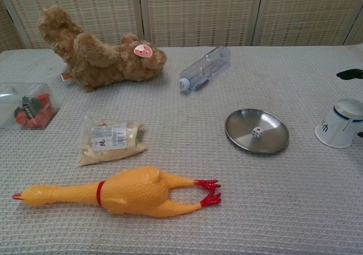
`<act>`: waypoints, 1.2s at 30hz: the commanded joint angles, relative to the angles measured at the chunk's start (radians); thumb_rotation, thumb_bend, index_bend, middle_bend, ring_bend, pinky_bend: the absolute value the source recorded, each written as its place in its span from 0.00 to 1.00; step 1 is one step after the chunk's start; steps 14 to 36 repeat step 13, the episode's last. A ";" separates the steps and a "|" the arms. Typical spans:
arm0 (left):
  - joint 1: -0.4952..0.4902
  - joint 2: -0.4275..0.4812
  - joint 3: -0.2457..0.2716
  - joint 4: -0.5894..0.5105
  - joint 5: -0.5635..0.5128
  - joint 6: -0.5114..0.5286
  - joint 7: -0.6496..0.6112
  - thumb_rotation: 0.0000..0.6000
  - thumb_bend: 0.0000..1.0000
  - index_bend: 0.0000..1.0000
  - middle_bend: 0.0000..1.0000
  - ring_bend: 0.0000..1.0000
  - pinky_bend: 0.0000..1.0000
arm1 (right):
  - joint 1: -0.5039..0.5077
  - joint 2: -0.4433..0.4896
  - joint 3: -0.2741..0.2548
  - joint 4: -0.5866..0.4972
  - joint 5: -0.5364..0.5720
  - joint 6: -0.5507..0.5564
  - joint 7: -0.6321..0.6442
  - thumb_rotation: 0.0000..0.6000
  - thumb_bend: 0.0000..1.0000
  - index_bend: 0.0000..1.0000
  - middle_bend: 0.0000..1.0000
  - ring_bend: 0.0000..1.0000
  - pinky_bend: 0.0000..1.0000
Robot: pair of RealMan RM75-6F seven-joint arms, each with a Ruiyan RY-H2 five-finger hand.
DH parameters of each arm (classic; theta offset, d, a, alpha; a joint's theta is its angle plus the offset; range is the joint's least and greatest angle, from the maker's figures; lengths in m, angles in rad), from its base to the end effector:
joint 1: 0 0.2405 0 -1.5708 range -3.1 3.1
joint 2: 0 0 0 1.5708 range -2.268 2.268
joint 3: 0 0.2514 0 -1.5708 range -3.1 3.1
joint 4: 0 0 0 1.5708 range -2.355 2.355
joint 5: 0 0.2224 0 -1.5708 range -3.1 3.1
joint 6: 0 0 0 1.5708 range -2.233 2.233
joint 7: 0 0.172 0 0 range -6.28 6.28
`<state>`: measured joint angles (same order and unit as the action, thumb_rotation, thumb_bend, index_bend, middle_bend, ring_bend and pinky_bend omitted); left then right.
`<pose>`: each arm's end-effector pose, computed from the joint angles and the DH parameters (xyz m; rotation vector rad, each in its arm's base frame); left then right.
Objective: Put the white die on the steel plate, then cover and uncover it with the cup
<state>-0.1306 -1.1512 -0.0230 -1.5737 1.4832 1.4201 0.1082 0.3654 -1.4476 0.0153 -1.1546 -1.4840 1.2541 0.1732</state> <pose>-0.3163 0.2181 0.1256 -1.4836 -0.8583 -0.7898 -0.3169 -0.2996 0.0444 1.6238 -0.9576 0.9357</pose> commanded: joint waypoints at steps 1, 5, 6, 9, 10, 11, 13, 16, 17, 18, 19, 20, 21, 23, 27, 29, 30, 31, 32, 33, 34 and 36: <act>0.001 -0.001 -0.001 0.000 -0.006 -0.001 0.007 1.00 0.40 0.20 0.18 0.17 0.31 | -0.052 0.015 -0.005 -0.015 -0.055 0.141 -0.044 1.00 0.10 0.00 0.00 0.00 0.11; 0.001 -0.004 -0.001 -0.002 -0.006 0.000 0.019 1.00 0.40 0.20 0.18 0.17 0.31 | -0.095 0.016 0.001 -0.028 -0.052 0.209 -0.222 1.00 0.10 0.00 0.00 0.00 0.10; 0.000 -0.005 -0.001 -0.004 -0.005 0.000 0.021 1.00 0.40 0.20 0.18 0.17 0.31 | -0.107 0.021 0.003 -0.049 -0.040 0.214 -0.274 1.00 0.10 0.00 0.00 0.00 0.10; -0.002 -0.008 0.002 -0.007 0.001 -0.002 0.031 1.00 0.40 0.20 0.18 0.17 0.31 | -0.138 0.056 0.001 -0.150 -0.009 0.219 -0.395 1.00 0.10 0.00 0.00 0.00 0.10; -0.003 -0.009 0.003 -0.007 0.003 -0.003 0.033 1.00 0.40 0.20 0.18 0.17 0.31 | -0.144 0.070 -0.002 -0.180 -0.003 0.217 -0.413 1.00 0.10 0.00 0.00 0.00 0.10; -0.003 -0.010 0.005 -0.008 0.007 -0.004 0.034 1.00 0.40 0.20 0.18 0.17 0.31 | -0.152 0.090 -0.006 -0.219 0.004 0.212 -0.431 1.00 0.10 0.00 0.00 0.00 0.10; -0.006 -0.012 0.007 -0.006 0.012 -0.007 0.037 1.00 0.40 0.20 0.18 0.17 0.31 | -0.162 0.120 -0.010 -0.272 0.019 0.201 -0.453 1.00 0.10 0.00 0.00 0.00 0.10; -0.006 -0.012 0.007 -0.006 0.012 -0.007 0.037 1.00 0.40 0.20 0.18 0.17 0.31 | -0.162 0.120 -0.010 -0.272 0.019 0.201 -0.453 1.00 0.10 0.00 0.00 0.00 0.10; -0.006 -0.012 0.007 -0.006 0.012 -0.007 0.037 1.00 0.40 0.20 0.18 0.17 0.31 | -0.162 0.120 -0.010 -0.272 0.019 0.201 -0.453 1.00 0.10 0.00 0.00 0.00 0.10; -0.006 -0.012 0.007 -0.006 0.012 -0.007 0.037 1.00 0.40 0.20 0.18 0.17 0.31 | -0.162 0.120 -0.010 -0.272 0.019 0.201 -0.453 1.00 0.10 0.00 0.00 0.00 0.10; -0.006 -0.012 0.007 -0.006 0.012 -0.007 0.037 1.00 0.40 0.20 0.18 0.17 0.31 | -0.162 0.120 -0.010 -0.272 0.019 0.201 -0.453 1.00 0.10 0.00 0.00 0.00 0.10; -0.006 -0.012 0.007 -0.006 0.012 -0.007 0.037 1.00 0.40 0.20 0.18 0.17 0.31 | -0.162 0.120 -0.010 -0.272 0.019 0.201 -0.453 1.00 0.10 0.00 0.00 0.00 0.10; -0.006 -0.012 0.007 -0.006 0.012 -0.007 0.037 1.00 0.40 0.20 0.18 0.17 0.31 | -0.162 0.120 -0.010 -0.272 0.019 0.201 -0.453 1.00 0.10 0.00 0.00 0.00 0.10; -0.006 -0.012 0.007 -0.006 0.012 -0.007 0.037 1.00 0.40 0.20 0.18 0.17 0.31 | -0.162 0.120 -0.010 -0.272 0.019 0.201 -0.453 1.00 0.10 0.00 0.00 0.00 0.10; -0.006 -0.012 0.007 -0.006 0.012 -0.007 0.037 1.00 0.40 0.20 0.18 0.17 0.31 | -0.162 0.120 -0.010 -0.272 0.019 0.201 -0.453 1.00 0.10 0.00 0.00 0.00 0.10; -0.006 -0.012 0.007 -0.006 0.012 -0.007 0.037 1.00 0.40 0.20 0.18 0.17 0.31 | -0.162 0.120 -0.010 -0.272 0.019 0.201 -0.453 1.00 0.10 0.00 0.00 0.00 0.10; -0.006 -0.012 0.007 -0.006 0.012 -0.007 0.037 1.00 0.40 0.20 0.18 0.17 0.31 | -0.162 0.120 -0.010 -0.272 0.019 0.201 -0.453 1.00 0.10 0.00 0.00 0.00 0.10; -0.006 -0.012 0.007 -0.006 0.012 -0.007 0.037 1.00 0.40 0.20 0.18 0.17 0.31 | -0.162 0.120 -0.010 -0.272 0.019 0.201 -0.453 1.00 0.10 0.00 0.00 0.00 0.10; -0.006 -0.012 0.007 -0.006 0.012 -0.007 0.037 1.00 0.40 0.20 0.18 0.17 0.31 | -0.162 0.120 -0.010 -0.272 0.019 0.201 -0.453 1.00 0.10 0.00 0.00 0.00 0.10; -0.006 -0.012 0.007 -0.006 0.012 -0.007 0.037 1.00 0.40 0.20 0.18 0.17 0.31 | -0.162 0.120 -0.010 -0.272 0.019 0.201 -0.453 1.00 0.10 0.00 0.00 0.00 0.10; -0.006 -0.012 0.007 -0.006 0.012 -0.007 0.037 1.00 0.40 0.20 0.18 0.17 0.31 | -0.162 0.120 -0.010 -0.272 0.019 0.201 -0.453 1.00 0.10 0.00 0.00 0.00 0.10; -0.006 -0.012 0.007 -0.006 0.012 -0.007 0.037 1.00 0.40 0.20 0.18 0.17 0.31 | -0.162 0.120 -0.010 -0.272 0.019 0.201 -0.453 1.00 0.10 0.00 0.00 0.00 0.10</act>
